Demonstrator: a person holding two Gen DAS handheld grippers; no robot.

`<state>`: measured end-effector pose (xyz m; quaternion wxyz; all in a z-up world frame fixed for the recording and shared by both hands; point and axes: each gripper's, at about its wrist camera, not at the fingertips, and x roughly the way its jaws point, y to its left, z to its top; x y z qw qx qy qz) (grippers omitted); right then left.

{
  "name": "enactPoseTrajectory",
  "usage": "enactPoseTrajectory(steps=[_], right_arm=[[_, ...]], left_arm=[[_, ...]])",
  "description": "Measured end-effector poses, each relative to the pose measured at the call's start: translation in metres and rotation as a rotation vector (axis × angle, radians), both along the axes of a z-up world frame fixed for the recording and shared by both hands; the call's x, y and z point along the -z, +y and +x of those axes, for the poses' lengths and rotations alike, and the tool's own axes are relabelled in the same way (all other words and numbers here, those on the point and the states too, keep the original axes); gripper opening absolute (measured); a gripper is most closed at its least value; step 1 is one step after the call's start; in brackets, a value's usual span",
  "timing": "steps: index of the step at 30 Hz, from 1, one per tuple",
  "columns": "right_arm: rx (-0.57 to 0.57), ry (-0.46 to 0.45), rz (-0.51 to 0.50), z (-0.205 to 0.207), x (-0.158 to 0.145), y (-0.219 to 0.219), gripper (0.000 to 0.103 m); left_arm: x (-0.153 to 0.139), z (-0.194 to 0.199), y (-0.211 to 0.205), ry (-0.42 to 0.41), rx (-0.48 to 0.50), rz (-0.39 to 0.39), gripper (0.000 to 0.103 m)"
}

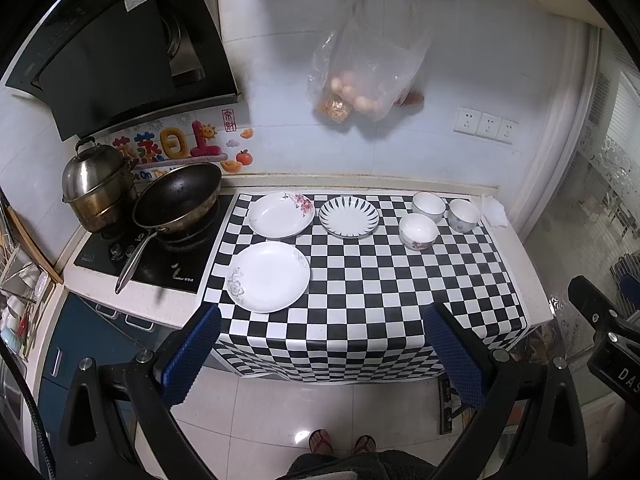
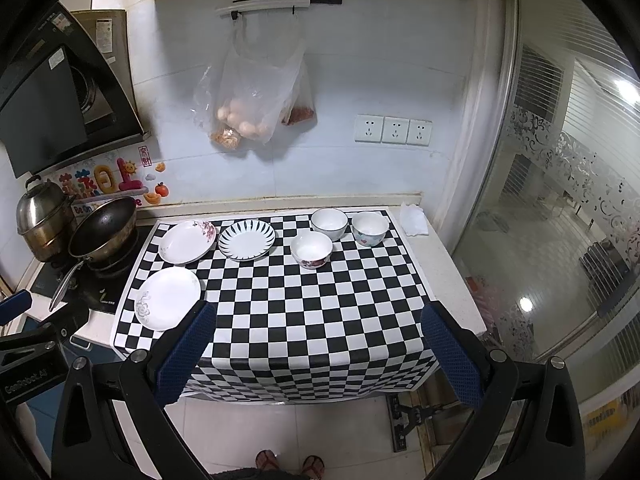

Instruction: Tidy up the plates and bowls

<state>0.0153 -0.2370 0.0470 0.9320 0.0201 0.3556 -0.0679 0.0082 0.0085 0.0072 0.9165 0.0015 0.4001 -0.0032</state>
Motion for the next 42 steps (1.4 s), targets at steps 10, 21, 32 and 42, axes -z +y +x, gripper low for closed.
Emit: enactPoseTrajectory(steps=[10, 21, 32, 42], right_arm=[[0.002, 0.004, 0.004, -0.002, 0.003, 0.002, 0.103], [0.001, 0.002, 0.006, -0.004, 0.002, 0.002, 0.103], [-0.007, 0.008, 0.003, -0.005, 0.001, 0.009, 0.103], [-0.001, 0.011, 0.007, -0.003, -0.001, 0.009, 0.103]], left_arm=[[-0.003, 0.003, 0.0, 0.001, 0.002, 0.0, 0.103], [-0.007, 0.003, 0.0, -0.01, 0.004, 0.002, 0.103], [-0.01, 0.002, -0.001, -0.016, 0.011, 0.0, 0.103], [-0.01, 0.002, -0.002, -0.019, 0.01, 0.002, 0.103]])
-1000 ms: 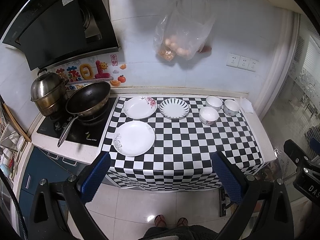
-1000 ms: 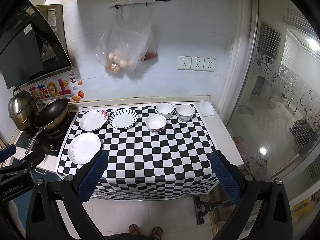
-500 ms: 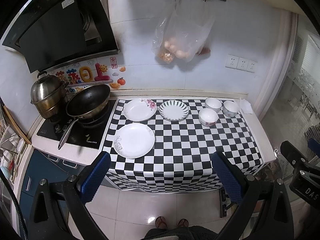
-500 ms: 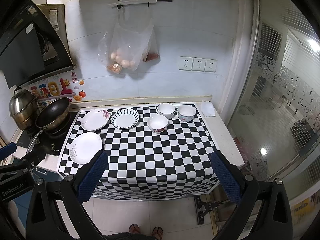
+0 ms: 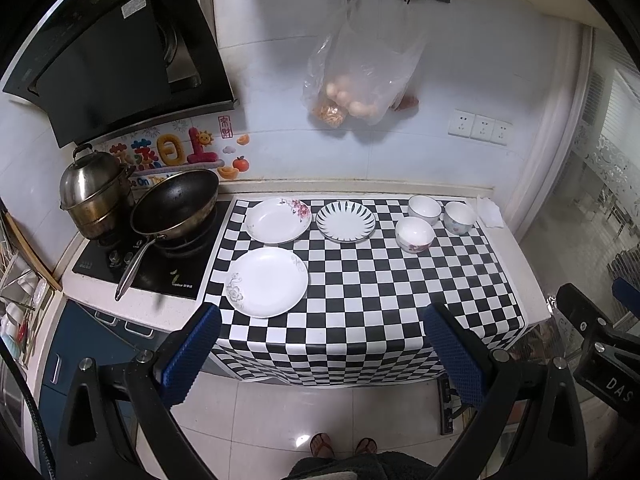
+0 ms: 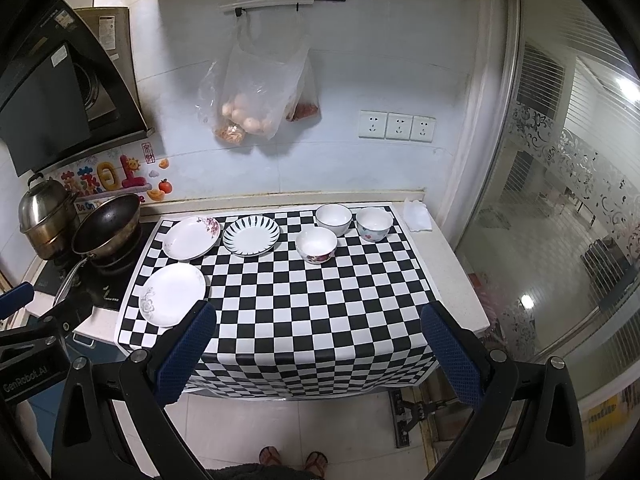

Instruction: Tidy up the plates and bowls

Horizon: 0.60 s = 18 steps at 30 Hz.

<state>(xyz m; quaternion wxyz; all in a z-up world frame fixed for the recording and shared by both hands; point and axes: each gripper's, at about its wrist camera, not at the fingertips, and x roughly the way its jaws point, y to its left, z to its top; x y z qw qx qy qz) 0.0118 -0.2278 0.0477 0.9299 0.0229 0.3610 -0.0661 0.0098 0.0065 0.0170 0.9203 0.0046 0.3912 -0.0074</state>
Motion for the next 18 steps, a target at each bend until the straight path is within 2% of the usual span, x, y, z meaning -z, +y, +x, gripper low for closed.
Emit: enactPoseTrajectory(steps=[18], right_arm=[[0.001, 0.003, 0.0, -0.0004, 0.0001, 0.0007, 0.103]], left_arm=[[0.0002, -0.0007, -0.002, 0.001, 0.003, -0.002, 0.103]])
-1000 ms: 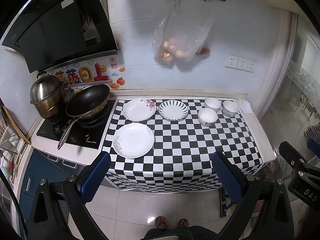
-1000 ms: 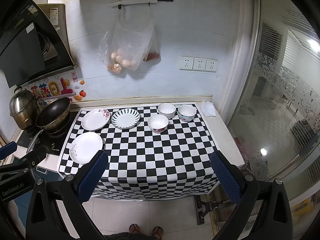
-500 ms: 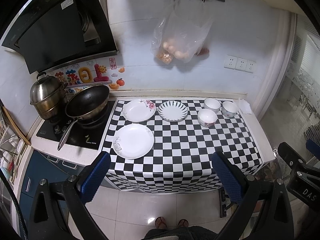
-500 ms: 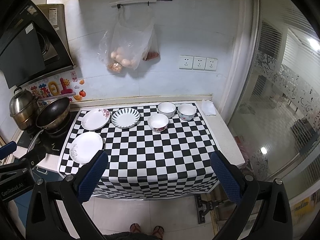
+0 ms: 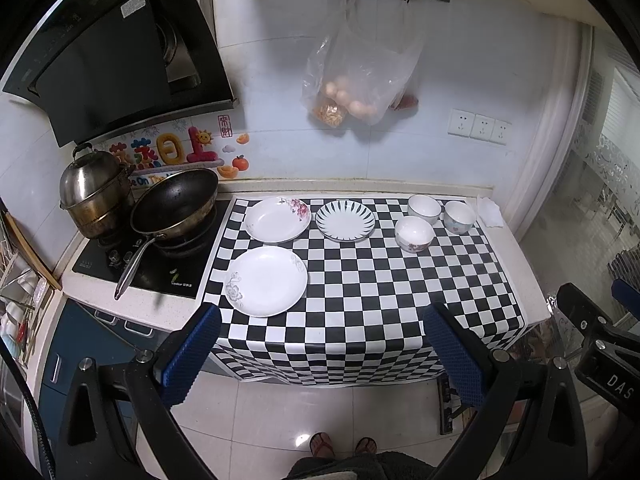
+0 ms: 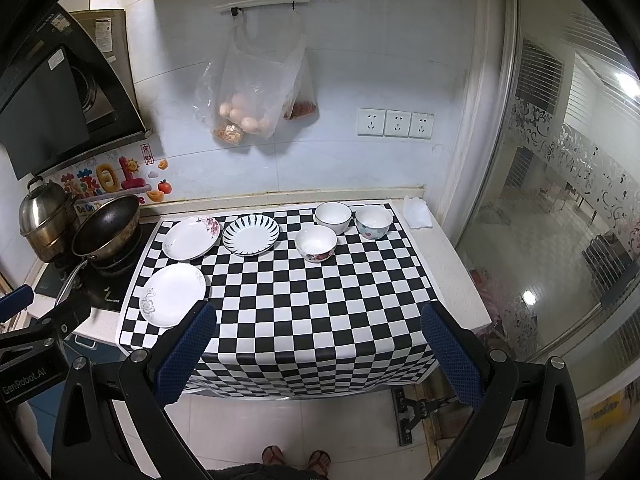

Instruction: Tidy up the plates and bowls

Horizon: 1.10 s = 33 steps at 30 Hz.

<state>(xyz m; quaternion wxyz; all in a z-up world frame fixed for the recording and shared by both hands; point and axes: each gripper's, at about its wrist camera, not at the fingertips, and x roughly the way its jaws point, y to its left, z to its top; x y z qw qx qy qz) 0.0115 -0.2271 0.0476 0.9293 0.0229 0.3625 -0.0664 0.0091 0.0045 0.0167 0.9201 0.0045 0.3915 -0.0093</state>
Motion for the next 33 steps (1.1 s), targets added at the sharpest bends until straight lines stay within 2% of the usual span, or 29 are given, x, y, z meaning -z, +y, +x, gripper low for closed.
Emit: enactPoseTrajectory(steps=[8, 14, 17, 19, 22, 28, 33], right_arm=[[0.008, 0.01, 0.01, 0.004, 0.005, -0.003, 0.103], [-0.055, 0.021, 0.101, 0.029, 0.027, 0.008, 0.103], [-0.12, 0.071, 0.172, 0.06, 0.059, 0.022, 0.103], [-0.159, 0.141, 0.224, 0.086, 0.089, 0.036, 0.103], [-0.221, 0.22, 0.262, 0.127, 0.133, 0.067, 0.103], [-0.307, 0.351, 0.247, 0.212, 0.217, 0.125, 0.103], [-0.322, 0.46, 0.258, 0.281, 0.279, 0.156, 0.103]], left_arm=[[0.008, 0.003, 0.002, 0.015, 0.006, -0.007, 0.103], [0.031, 0.025, 0.034, 0.023, -0.043, -0.03, 0.103], [0.058, 0.052, 0.07, 0.066, -0.112, -0.031, 0.103], [0.08, 0.068, 0.094, 0.1, -0.158, -0.016, 0.103], [0.123, 0.098, 0.133, 0.182, -0.217, -0.01, 0.103], [0.21, 0.153, 0.205, 0.367, -0.303, -0.12, 0.102], [0.259, 0.194, 0.234, 0.467, -0.326, -0.212, 0.101]])
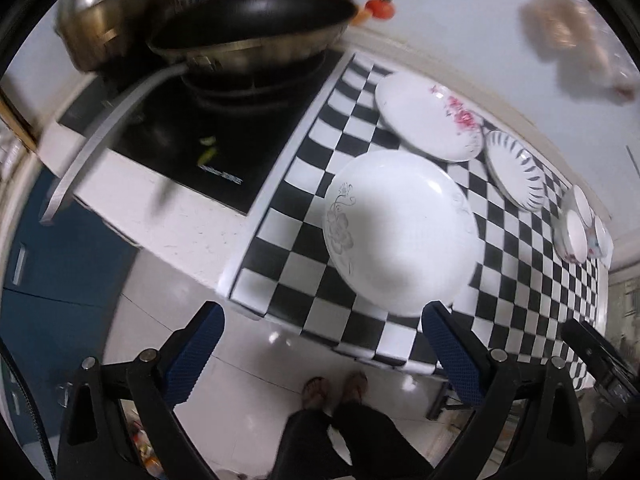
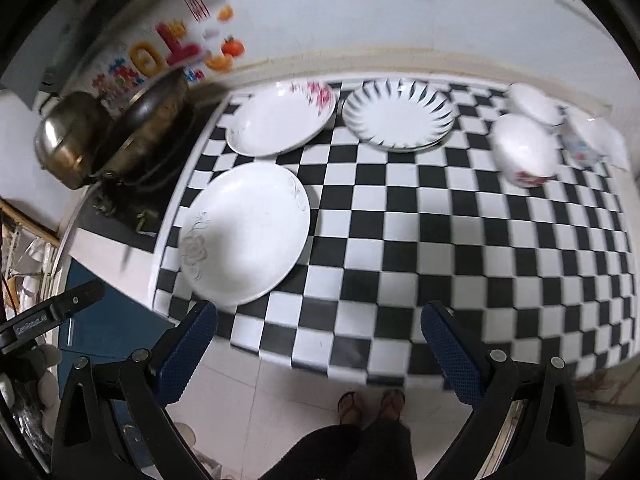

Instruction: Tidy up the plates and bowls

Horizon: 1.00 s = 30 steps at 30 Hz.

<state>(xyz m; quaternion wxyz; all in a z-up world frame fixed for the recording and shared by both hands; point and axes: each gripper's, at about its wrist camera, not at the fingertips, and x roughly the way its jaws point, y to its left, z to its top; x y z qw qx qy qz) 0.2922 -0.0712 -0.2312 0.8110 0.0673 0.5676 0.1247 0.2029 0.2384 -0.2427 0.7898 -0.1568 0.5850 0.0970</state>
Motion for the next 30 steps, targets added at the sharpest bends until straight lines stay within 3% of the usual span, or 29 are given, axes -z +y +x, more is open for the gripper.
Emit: enactPoseTrajectory(steps=[5, 11, 15, 18, 19, 22, 30], right_arm=[[0.016, 0.117, 0.033, 0.059, 0.052, 0.01, 0.1], [-0.04, 0.237, 0.1, 0.12, 0.104, 0.028, 0.091], [-0.12, 0.325, 0.126, 0.145, 0.137, 0.045, 0.072], [-0.15, 0.376, 0.147, 0.157, 0.153, 0.053, 0.06], [-0.156, 0.362, 0.15, 0.161, 0.153, 0.054, 0.051], [-0.191, 0.39, 0.165, 0.169, 0.156, 0.062, 0.023], [-0.241, 0.398, 0.105, 0.165, 0.155, 0.06, 0.021]], left_arm=[[0.045, 0.043, 0.011, 0.071, -0.025, -0.073, 0.1], [0.09, 0.096, 0.008, 0.151, 0.008, -0.078, 0.074], [0.115, 0.123, 0.007, 0.22, 0.04, -0.058, 0.051], [0.123, 0.134, 0.006, 0.237, 0.059, -0.067, 0.042], [0.124, 0.135, 0.006, 0.236, 0.066, -0.078, 0.039], [0.122, 0.138, 0.003, 0.228, 0.084, -0.064, 0.039], [0.104, 0.132, -0.016, 0.222, 0.103, -0.034, 0.038]])
